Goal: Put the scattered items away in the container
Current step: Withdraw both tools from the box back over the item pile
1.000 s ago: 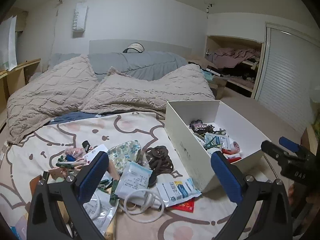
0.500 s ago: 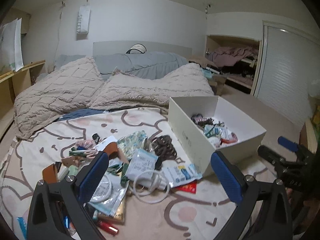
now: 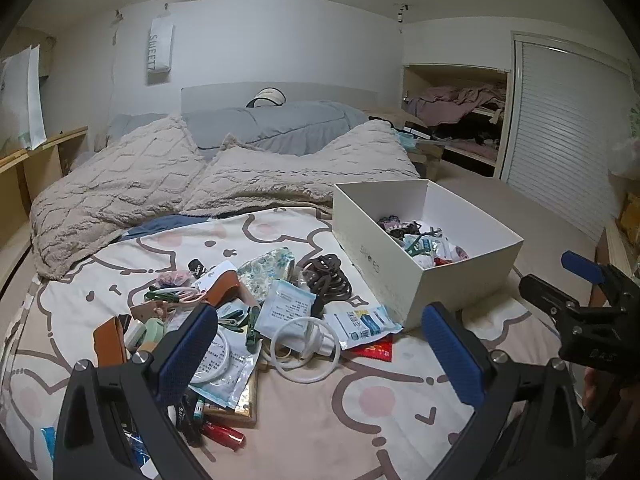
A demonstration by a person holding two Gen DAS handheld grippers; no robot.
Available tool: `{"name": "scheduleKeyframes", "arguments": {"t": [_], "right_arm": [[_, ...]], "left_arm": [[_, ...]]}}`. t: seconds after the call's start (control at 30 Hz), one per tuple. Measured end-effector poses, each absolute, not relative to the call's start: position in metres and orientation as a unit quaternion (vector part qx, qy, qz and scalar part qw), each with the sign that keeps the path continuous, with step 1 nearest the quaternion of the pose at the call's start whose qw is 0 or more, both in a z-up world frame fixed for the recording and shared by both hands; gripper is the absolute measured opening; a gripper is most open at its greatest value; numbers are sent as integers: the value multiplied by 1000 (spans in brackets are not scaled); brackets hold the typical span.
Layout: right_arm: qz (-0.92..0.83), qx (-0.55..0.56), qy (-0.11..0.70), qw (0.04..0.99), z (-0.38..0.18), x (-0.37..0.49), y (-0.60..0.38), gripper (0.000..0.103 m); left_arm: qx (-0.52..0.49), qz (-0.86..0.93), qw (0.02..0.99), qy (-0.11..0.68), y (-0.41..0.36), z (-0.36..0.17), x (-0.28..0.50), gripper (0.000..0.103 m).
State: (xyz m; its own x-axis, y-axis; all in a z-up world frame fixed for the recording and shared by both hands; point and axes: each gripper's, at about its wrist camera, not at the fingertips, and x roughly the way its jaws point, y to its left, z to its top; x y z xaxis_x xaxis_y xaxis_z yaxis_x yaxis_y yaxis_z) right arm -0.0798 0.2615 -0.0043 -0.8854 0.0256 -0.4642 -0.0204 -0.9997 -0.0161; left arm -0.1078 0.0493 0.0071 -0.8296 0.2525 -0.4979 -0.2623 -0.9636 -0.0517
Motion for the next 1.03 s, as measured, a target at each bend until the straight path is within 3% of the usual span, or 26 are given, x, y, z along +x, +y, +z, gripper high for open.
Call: {"name": "scheduleKeyframes", "arguments": {"t": [1.03], "right_arm": [[971,-238,-25,8,-1,-72,254,103]], "left_arm": [[-246,960,137,0,47,12,-100,103]]}}
